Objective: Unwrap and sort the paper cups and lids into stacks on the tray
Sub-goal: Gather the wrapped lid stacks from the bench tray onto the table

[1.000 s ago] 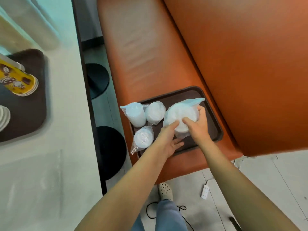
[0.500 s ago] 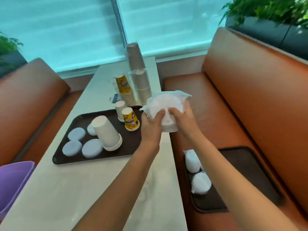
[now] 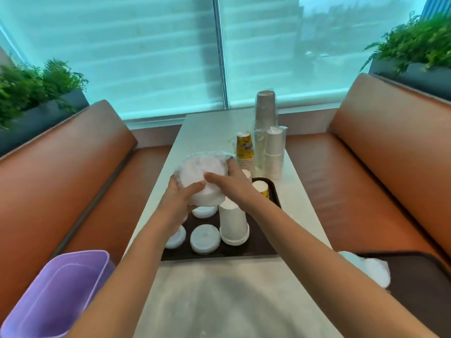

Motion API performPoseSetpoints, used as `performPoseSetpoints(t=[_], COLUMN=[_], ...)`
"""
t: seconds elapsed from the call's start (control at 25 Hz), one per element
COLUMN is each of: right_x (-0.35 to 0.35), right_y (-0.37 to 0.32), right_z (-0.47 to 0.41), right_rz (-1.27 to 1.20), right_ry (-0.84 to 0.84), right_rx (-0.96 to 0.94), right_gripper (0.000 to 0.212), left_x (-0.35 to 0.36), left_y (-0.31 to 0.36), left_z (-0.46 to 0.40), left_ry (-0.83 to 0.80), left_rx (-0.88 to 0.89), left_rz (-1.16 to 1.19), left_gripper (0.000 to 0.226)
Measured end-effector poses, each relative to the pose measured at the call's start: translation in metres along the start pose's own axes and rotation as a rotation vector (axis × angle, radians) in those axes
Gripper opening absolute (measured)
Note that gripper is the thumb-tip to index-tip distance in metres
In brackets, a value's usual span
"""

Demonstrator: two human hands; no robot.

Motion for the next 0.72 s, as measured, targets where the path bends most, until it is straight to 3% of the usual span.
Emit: performPoseSetpoints(t=[0.32, 0.52, 0.64, 0.72], right_x=[0.045, 0.034, 0.023, 0.019], right_y=[0.002, 0.035, 0.056, 0.071], right_z=[-0.100, -0.174, -0.209, -0.229], right_rz=[0.300, 0.494, 0.608, 0.678], right_ry=[-0.075, -0.055, -0.014, 0.004], right_rx=[0.103, 0.180, 0.245, 0.303], right_gripper=[0.065, 0.067, 0.055, 0.052], left_x=[-0.077, -0.084, -0.080, -0.072], left_y=[0.007, -0.027, -0.053, -0.068], left_z=[-0.101, -0.189, -0.231, -0.253], left_ry=[0.200, 0.148, 0.080, 0.001], left_rx=[-0.039, -0.131, -0.191, -0.219], left_rz=[-0.062, 0.044, -0.033, -0.082], left_gripper=[0.052, 0.048, 0.063, 0.059])
Point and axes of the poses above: each hand's wrist, its own z-axis away from the middle knuckle, its own x-axis out of the palm, y = z × x, the point moved 7 cm from there along -z, towards the middle knuckle, and after that the axes turned 14 degrees about z, right-handed, at the moved point
